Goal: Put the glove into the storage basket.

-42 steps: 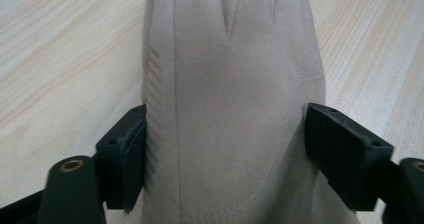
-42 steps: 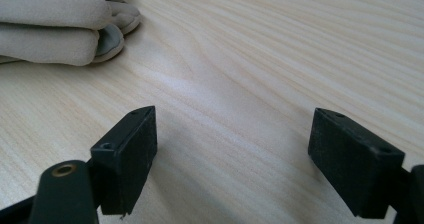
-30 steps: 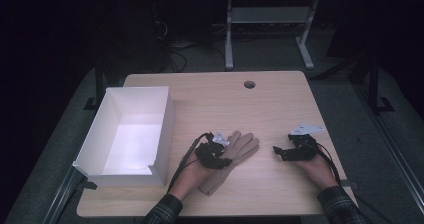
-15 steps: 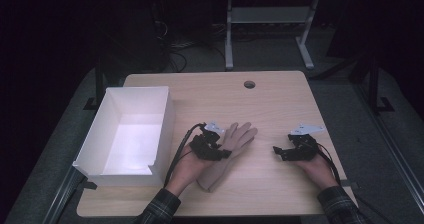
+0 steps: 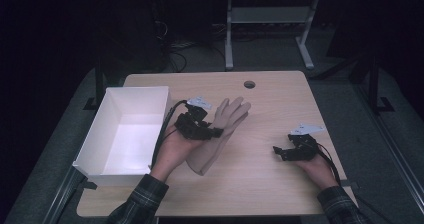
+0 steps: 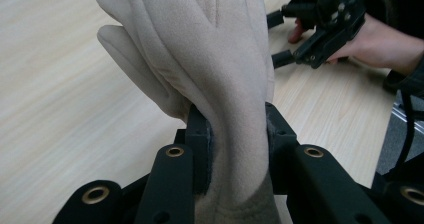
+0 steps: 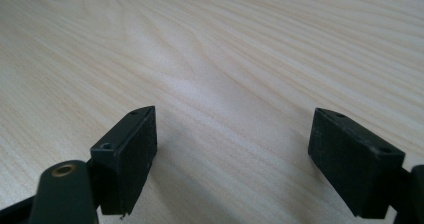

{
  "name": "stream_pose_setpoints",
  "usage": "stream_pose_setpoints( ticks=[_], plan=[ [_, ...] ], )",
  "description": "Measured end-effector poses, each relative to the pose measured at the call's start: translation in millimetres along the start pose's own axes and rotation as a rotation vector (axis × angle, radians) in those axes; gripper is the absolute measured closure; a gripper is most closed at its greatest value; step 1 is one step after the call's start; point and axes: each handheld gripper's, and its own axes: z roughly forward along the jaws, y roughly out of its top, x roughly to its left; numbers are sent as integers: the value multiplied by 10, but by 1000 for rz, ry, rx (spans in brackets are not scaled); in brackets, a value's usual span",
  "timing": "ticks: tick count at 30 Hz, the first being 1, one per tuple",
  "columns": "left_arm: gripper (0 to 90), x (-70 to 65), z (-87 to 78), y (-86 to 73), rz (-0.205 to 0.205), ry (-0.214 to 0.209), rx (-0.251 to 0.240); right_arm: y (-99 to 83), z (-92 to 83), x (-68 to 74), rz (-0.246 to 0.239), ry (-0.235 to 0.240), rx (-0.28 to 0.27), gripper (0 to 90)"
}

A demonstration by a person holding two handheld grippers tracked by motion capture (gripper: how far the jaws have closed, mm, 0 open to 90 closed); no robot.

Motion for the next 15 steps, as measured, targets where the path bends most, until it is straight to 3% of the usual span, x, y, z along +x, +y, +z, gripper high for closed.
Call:
stream_pose_setpoints(
  ticks=[7, 15],
  plan=[
    [711, 143, -357, 84, -17, 36, -18, 0, 0, 0, 0, 0, 0, 193],
    [710, 303, -743, 57, -53, 89, -68, 0, 0, 1, 1, 0, 0, 193]
  ],
)
